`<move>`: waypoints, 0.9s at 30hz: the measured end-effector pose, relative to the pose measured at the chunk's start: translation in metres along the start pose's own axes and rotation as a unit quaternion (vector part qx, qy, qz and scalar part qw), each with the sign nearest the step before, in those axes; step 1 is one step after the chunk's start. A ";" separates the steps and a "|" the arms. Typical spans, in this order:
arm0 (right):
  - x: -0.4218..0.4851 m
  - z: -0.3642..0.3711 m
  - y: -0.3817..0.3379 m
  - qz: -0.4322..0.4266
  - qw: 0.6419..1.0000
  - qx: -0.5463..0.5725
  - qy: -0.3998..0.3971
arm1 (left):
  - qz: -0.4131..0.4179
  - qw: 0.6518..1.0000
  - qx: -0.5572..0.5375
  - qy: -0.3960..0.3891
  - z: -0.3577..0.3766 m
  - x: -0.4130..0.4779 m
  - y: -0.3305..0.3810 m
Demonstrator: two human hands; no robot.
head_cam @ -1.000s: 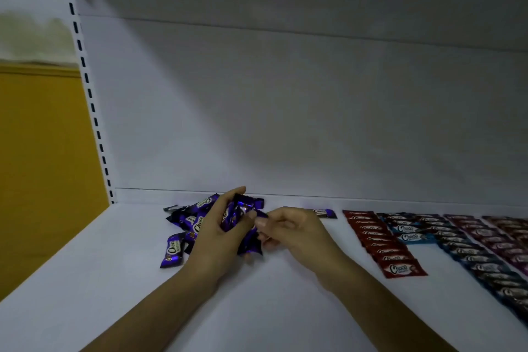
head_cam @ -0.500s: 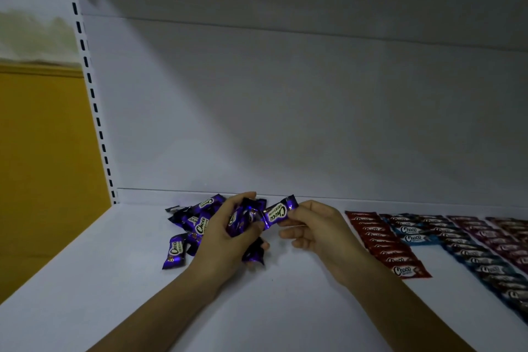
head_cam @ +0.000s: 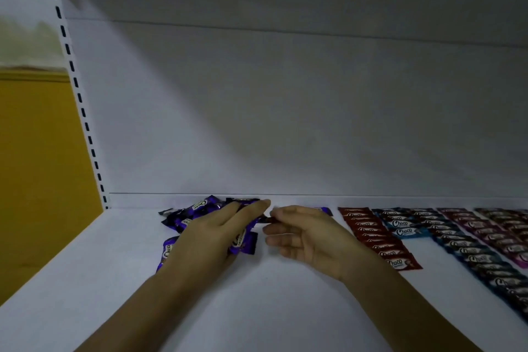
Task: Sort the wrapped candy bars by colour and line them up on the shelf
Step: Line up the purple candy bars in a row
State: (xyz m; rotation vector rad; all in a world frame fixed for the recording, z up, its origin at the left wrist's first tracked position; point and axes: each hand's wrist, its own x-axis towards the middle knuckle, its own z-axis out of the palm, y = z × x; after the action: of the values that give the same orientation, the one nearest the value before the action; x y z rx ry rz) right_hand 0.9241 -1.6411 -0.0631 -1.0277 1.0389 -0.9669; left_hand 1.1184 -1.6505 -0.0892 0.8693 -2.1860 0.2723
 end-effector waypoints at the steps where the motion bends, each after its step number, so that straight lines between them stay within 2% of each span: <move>1: 0.001 0.001 0.002 -0.016 1.000 -0.004 0.017 | -0.024 0.999 -0.024 -0.001 0.002 -0.001 0.000; 4: 0.003 0.000 0.002 -0.071 0.992 -0.020 0.100 | -0.113 0.984 -0.132 0.049 0.008 -0.003 0.002; 8: 0.005 -0.008 0.000 -0.107 0.977 -0.059 0.175 | -0.152 0.978 -0.141 0.040 0.010 -0.002 0.000; 14: 0.009 -0.020 -0.005 -0.132 0.963 -0.049 0.230 | -0.146 0.977 -0.156 -0.021 0.011 -0.004 0.002; 18: 0.007 -0.048 -0.018 -0.146 0.943 -0.026 0.297 | -0.143 0.976 -0.159 -0.031 0.012 -0.005 0.001; 21: 0.005 -0.058 -0.018 -0.154 0.928 -0.193 0.279 | -0.141 0.977 -0.156 -0.032 0.012 -0.004 -0.001; 22: 0.005 -0.057 -0.015 -0.170 0.908 -0.282 0.259 | -0.140 0.977 -0.155 -0.033 0.012 -0.005 -0.001; 25: 0.009 -0.051 -0.002 -0.185 0.785 -0.565 0.174 | -0.137 0.979 -0.149 -0.037 0.013 -0.006 -0.003; 26: 0.008 -0.048 0.001 -0.168 0.767 -0.604 0.135 | -0.134 0.979 -0.147 -0.037 0.014 -0.006 -0.003; 27: 0.007 -0.045 0.002 -0.148 0.770 -0.612 0.105 | -0.132 0.980 -0.145 -0.038 0.014 -0.006 -0.004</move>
State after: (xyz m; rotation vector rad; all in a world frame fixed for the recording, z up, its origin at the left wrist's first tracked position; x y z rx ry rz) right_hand 0.8821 -1.6561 -0.0747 -2.2427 1.7985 -0.5586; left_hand 1.1161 -1.6566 -0.1038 1.0007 -2.0799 -0.2079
